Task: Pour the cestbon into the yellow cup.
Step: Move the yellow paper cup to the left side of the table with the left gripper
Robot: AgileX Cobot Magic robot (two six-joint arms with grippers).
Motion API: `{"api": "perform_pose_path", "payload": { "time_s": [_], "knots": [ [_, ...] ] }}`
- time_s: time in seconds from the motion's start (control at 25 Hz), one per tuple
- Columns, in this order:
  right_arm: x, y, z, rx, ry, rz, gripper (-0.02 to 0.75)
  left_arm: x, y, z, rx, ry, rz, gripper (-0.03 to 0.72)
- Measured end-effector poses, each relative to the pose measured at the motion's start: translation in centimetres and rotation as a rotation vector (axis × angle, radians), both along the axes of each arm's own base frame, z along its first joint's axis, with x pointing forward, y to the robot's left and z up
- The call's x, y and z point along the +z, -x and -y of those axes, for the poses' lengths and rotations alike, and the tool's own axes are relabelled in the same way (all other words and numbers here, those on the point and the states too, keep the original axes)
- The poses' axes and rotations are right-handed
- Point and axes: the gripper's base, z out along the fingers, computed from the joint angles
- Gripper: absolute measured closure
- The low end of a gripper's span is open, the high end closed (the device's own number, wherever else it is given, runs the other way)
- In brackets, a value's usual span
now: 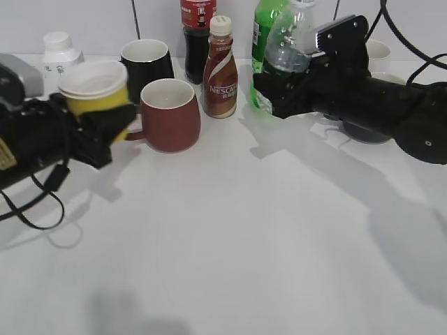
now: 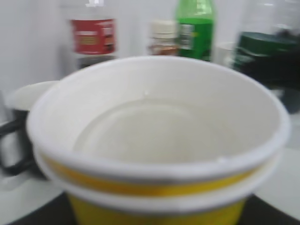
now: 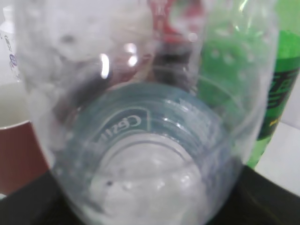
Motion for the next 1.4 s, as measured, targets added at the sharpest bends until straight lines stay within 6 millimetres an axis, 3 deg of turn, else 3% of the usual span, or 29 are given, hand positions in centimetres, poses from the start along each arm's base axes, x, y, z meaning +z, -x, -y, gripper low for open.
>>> {"api": "perform_pose_path", "payload": {
  "time_s": [0.2,0.44,0.88,1.16,1.4],
  "knots": [
    [-0.4,0.0,0.1,-0.014,0.030,-0.027,0.269,0.0,-1.0,-2.1,0.142,-0.011,0.015,0.321],
    [-0.7,-0.1,0.3,-0.027,0.065,-0.052,0.269,-1.3,-1.6,-3.0,0.230,-0.060,0.007,0.321],
    [-0.8,-0.2,0.5,-0.051,0.079,-0.051,0.269,-5.6,-3.1,-3.4,0.309,-0.069,-0.065,0.321],
    [-0.8,-0.2,0.5,-0.050,0.089,-0.042,0.269,-6.3,-5.1,-3.1,0.319,-0.059,-0.047,0.321],
    [-0.8,-0.2,0.5,-0.049,0.097,-0.036,0.269,-6.8,-5.4,-3.4,0.360,-0.053,-0.062,0.311]
  ]
}}
